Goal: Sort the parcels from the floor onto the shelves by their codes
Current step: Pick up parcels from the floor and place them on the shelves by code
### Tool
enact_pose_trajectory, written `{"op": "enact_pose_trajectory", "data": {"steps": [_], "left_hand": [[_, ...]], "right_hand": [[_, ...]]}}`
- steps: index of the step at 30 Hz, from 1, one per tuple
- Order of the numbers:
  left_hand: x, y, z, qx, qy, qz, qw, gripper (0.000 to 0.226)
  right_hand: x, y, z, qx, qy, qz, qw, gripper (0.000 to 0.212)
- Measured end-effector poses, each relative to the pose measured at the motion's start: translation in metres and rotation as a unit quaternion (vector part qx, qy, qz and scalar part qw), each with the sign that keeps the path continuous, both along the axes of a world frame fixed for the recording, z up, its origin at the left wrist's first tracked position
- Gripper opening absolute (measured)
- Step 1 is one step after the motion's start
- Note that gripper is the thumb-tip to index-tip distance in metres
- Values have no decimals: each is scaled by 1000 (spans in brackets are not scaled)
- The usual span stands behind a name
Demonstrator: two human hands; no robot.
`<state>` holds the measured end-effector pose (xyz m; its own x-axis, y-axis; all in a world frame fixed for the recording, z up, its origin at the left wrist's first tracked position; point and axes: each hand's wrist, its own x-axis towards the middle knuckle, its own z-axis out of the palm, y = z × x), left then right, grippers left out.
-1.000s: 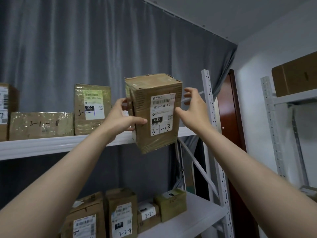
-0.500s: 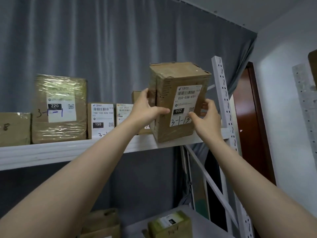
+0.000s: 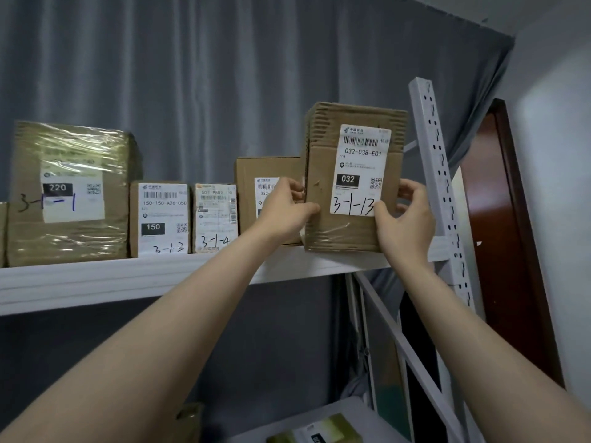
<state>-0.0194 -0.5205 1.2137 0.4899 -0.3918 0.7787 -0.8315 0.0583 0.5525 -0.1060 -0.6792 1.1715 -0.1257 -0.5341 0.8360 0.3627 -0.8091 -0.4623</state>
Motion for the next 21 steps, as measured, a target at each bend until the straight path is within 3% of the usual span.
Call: {"op": "enact_pose_trajectory", "data": {"steps": [5,14,21], "left_hand": [[13,-25,-14,77,-39,38,996,44],[38,-54,0,193,-50,145,969,24],[49,-66,7,292,-126,276,907,23]], "right_hand": [[10,-29,-7,1,22,-29,999,37],[32,-59,-9,37,137,-46,989,30],[38,-71,0,76,219,-113,966,22]]}}
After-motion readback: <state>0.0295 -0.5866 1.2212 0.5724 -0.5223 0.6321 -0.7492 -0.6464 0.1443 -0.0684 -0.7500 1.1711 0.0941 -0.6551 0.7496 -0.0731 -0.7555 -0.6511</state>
